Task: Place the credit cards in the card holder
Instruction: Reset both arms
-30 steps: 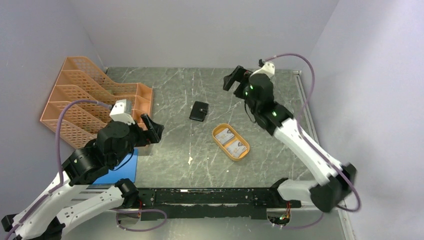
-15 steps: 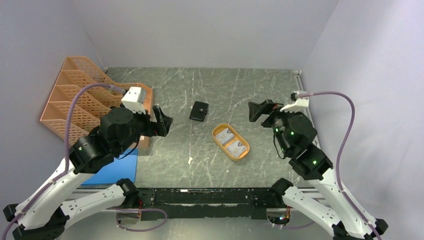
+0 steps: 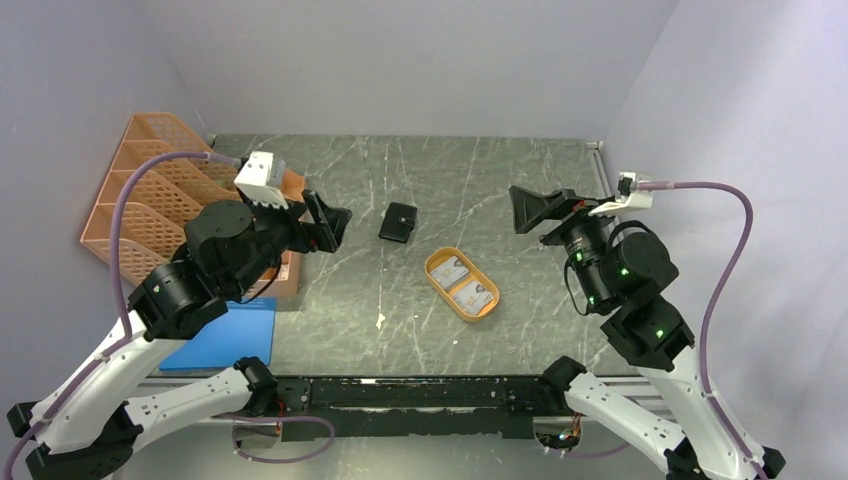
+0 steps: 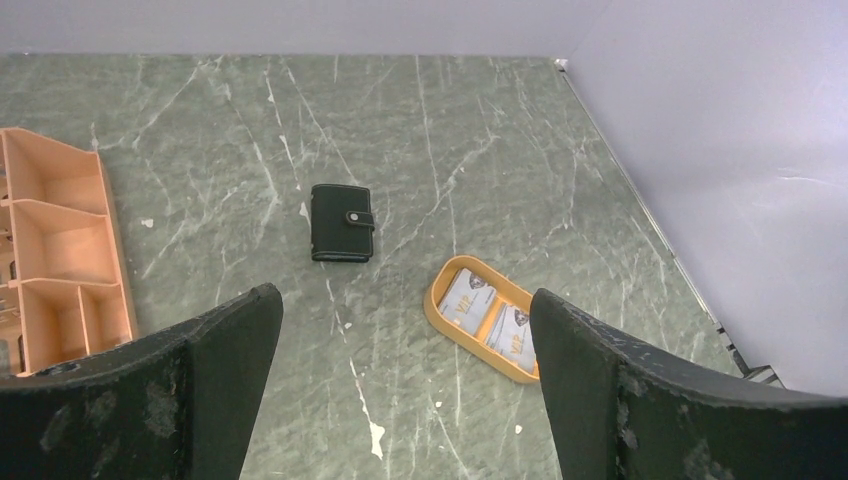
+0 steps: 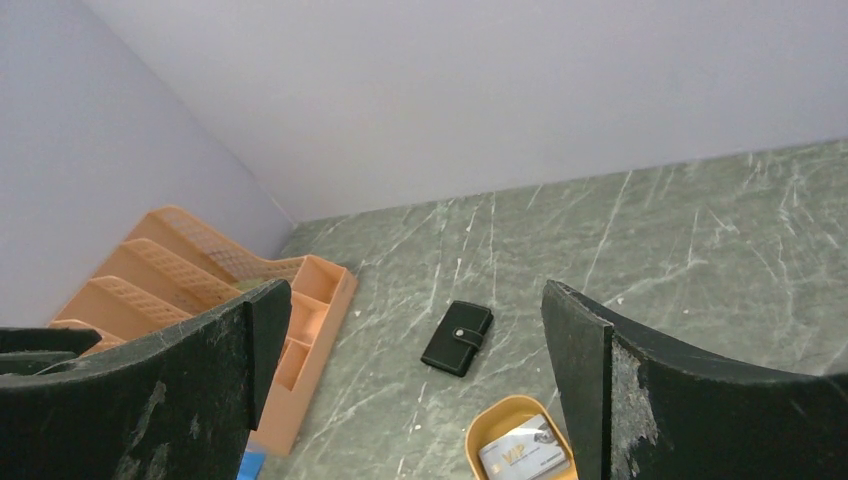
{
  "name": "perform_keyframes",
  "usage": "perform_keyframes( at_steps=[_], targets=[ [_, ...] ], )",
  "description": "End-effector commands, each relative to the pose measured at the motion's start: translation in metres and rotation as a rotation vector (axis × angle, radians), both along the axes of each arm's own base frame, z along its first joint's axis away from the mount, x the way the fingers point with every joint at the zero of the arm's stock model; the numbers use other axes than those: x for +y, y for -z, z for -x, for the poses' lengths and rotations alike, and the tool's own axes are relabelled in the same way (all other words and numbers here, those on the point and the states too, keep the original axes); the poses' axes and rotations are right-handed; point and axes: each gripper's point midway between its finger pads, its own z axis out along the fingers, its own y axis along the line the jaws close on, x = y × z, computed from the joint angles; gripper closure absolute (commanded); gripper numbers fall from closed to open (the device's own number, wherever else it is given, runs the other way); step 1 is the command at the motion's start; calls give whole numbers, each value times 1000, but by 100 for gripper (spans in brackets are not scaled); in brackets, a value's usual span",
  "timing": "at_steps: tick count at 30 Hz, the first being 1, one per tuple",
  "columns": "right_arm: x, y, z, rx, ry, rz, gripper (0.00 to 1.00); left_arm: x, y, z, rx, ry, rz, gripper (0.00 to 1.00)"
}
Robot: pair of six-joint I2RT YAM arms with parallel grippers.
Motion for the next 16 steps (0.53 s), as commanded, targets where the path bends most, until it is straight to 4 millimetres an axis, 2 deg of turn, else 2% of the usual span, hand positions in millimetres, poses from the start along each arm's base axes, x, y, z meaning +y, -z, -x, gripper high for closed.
perform_keyframes(
  at_steps=[1, 9, 12, 16],
  targets=[
    [-6, -5, 4, -16, 14, -32, 0, -3, -17, 1, -46, 20, 24, 3],
    [-27, -6, -6, 46, 165, -129, 0, 11, -18, 3, -49, -28, 21, 3],
    [-24, -4, -10, 61, 163, -62, 0, 12, -13, 3, -38, -29, 14, 3],
    [-26, -9, -9, 59, 170, -72, 0, 14, -11, 4, -35, -33, 18, 3]
  ],
)
